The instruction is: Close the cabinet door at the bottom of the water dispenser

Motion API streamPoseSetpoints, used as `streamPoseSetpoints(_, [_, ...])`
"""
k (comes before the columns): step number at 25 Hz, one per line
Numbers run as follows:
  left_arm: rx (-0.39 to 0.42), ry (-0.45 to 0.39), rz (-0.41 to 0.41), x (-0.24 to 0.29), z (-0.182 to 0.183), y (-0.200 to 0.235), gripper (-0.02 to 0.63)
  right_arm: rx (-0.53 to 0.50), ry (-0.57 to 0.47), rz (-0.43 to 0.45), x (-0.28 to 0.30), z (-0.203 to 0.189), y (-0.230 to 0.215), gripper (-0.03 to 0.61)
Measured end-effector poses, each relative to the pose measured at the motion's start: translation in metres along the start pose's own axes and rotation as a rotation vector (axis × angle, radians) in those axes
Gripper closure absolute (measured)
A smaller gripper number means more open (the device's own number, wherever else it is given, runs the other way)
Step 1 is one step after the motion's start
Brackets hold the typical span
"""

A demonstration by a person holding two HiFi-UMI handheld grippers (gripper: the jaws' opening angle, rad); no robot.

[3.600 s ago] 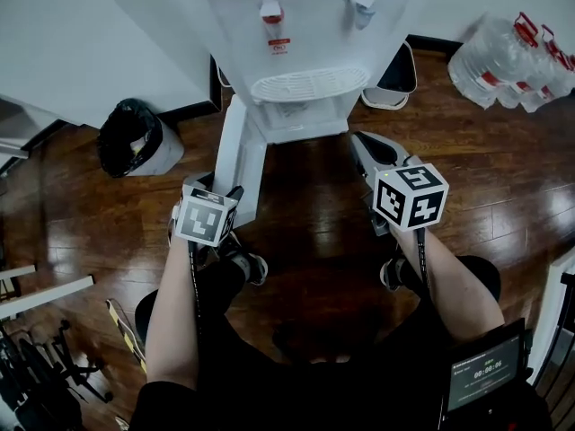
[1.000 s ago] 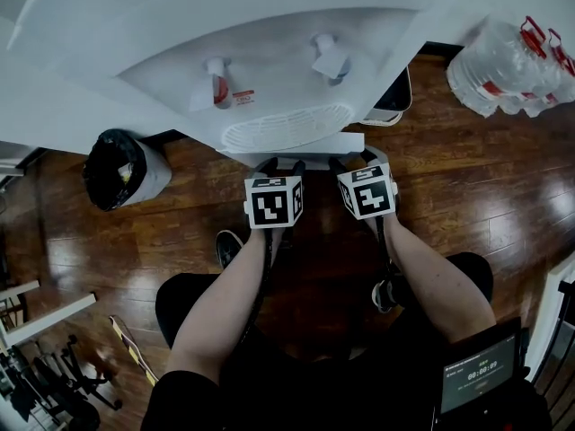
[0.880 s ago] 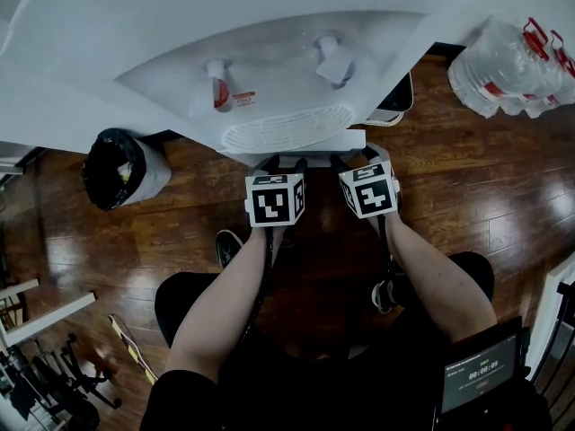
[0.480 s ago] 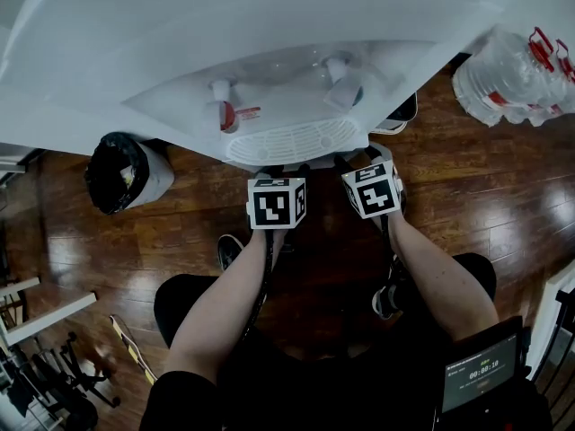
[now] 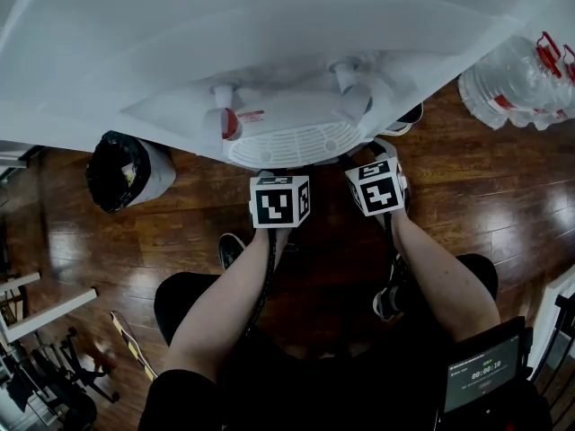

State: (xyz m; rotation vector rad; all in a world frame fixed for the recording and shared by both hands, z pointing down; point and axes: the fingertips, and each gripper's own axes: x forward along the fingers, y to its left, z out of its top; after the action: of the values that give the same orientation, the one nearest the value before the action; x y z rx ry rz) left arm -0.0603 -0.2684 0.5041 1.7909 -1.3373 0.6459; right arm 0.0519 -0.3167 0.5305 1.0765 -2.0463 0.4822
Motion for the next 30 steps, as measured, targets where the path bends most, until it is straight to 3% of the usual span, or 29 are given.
streamPoseSetpoints(11, [-0.005,0.01,-0.006,0.005,0.002,0.003,0.396,0.013,0.02,0.001,0.005,0.003,-0.002,0.298])
streamPoseSetpoints(16, [0.016,0.045,-0.098,0.004,-0.006,-0.015,0.407,0.027,0.046,0.048,0.005,-0.001,-0.003,0.3])
streamPoseSetpoints(22, [0.049,0.048,-0.102,0.003,-0.009,-0.02,0.422,0.096,-0.001,0.029,-0.009,-0.001,-0.01,0.371])
streamPoseSetpoints(26, [0.036,0.001,-0.106,-0.01,-0.003,-0.027,0.44,0.188,-0.08,0.1,-0.03,0.009,0.007,0.429])
streamPoseSetpoints(30, [0.042,-0.022,-0.134,-0.026,-0.012,-0.044,0.451,0.164,-0.127,0.114,-0.05,0.01,0.023,0.457])
